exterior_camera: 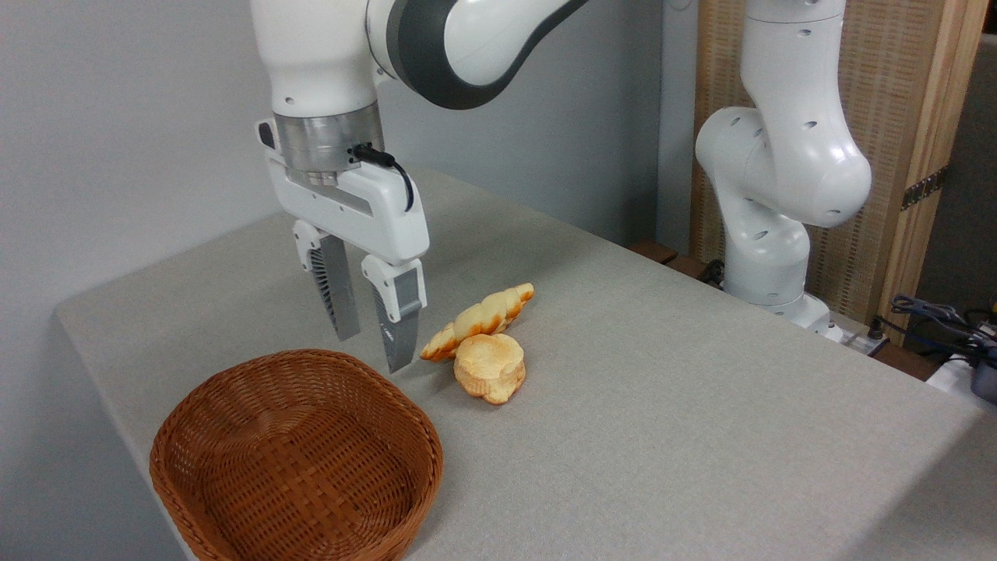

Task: Put bread into the basket
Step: 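Move the gripper over the elongated bread roll and tilt down toward it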

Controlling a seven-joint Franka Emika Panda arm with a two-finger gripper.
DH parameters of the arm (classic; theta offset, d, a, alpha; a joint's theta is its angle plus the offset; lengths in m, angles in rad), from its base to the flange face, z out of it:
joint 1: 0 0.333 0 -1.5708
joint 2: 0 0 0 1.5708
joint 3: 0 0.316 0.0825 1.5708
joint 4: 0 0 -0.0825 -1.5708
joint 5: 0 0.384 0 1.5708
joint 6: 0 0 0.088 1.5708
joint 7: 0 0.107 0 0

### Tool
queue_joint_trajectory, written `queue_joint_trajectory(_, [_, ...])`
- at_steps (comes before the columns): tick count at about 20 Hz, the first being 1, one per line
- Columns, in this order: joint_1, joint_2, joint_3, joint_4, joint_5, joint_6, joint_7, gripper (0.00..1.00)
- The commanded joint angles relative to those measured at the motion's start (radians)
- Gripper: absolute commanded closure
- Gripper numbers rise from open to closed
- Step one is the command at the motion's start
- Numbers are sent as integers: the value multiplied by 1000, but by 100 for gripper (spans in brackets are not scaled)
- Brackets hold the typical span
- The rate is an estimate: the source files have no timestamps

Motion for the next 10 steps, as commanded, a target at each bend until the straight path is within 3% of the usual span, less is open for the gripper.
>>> queue_joint_trajectory(1, [-10, -71, -5, -99, 1, -6, 8, 0])
queue_joint_trajectory(5, [-13, -102, -7, -154, 4, -8, 29, 0])
queue_joint_trajectory(10, [-56, -116, -7, -185, 4, -87, 130, 0])
